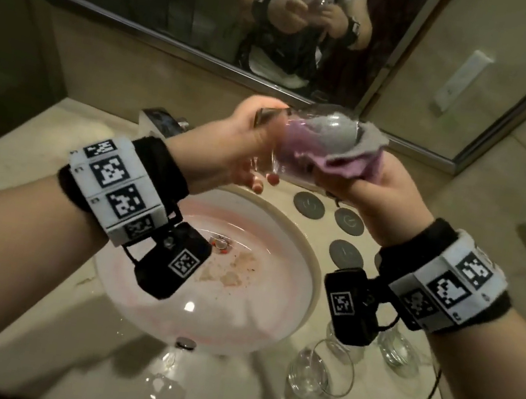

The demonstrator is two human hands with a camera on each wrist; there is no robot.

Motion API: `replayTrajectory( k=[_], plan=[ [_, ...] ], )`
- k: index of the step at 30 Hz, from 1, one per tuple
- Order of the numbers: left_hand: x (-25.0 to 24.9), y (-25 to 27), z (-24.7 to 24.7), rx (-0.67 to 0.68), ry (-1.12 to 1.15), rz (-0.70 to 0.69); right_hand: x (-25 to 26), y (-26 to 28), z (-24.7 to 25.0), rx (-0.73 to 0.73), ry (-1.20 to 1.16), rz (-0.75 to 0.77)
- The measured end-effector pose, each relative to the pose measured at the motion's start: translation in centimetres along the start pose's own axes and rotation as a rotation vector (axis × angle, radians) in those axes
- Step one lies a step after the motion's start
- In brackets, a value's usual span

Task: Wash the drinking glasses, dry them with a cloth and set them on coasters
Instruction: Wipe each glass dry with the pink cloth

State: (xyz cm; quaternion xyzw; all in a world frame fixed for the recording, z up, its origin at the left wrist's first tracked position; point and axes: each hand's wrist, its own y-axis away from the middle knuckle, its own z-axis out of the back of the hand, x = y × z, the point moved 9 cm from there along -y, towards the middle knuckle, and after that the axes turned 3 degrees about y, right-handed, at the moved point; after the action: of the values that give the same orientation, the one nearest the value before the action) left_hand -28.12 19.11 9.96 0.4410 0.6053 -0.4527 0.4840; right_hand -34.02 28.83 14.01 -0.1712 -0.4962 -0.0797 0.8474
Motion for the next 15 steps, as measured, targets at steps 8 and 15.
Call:
replayTrajectory(
  k=[8,15],
  plan=[
    [0.6,-0.2,1.1,-0.324,-0.144,-0.061,-1.2,-0.1,-1.5,-0.039,-0.04,-0.044],
    [-1.5,0.6,0.3,-0.146,-0.618,-0.533,-2.9,-0.6,-1.0,-0.12,-0.398,-0.228]
  ],
)
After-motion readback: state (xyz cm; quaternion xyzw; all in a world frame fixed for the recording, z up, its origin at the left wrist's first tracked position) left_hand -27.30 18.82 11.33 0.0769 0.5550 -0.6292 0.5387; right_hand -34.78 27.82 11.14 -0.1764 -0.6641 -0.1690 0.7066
